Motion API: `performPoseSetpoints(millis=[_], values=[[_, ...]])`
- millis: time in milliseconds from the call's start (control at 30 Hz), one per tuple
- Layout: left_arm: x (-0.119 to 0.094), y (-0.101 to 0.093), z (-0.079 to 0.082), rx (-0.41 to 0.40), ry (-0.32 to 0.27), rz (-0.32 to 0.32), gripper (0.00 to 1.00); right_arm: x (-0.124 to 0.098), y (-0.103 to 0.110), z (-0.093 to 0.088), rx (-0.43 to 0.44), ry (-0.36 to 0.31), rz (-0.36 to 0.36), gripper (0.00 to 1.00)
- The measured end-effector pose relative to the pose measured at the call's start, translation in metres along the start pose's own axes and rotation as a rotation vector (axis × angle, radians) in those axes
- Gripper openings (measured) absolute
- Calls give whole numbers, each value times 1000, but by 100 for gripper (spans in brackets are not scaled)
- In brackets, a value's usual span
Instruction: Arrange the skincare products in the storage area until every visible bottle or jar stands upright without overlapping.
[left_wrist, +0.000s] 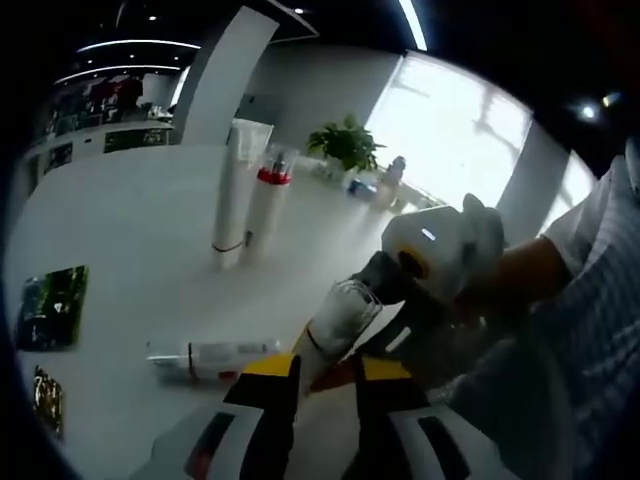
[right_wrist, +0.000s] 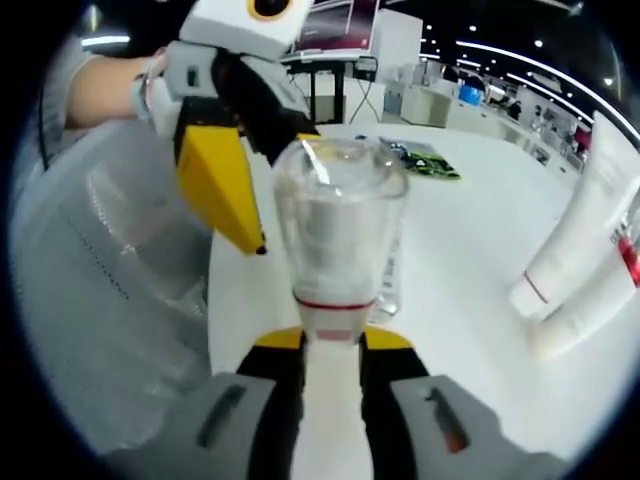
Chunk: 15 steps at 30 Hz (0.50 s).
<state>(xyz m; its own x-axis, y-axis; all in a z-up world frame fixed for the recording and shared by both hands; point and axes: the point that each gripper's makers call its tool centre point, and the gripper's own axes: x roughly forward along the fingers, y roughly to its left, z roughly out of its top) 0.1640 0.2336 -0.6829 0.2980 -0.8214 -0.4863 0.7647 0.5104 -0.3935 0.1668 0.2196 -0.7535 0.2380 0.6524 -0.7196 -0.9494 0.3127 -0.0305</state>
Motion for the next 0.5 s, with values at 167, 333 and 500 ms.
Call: performPoseSetpoints(millis=[167, 333, 500], values=[[-4, 13, -4, 2, 20, 67, 26, -2, -9, -2, 30, -2, -36, 20], [-11, 28, -3, -12, 18, 140, 26, -5, -16, -5, 61, -6, -68, 20], [-18, 44, -7, -37, 35, 228, 26, -8, -26, -7, 106, -14, -112, 20]])
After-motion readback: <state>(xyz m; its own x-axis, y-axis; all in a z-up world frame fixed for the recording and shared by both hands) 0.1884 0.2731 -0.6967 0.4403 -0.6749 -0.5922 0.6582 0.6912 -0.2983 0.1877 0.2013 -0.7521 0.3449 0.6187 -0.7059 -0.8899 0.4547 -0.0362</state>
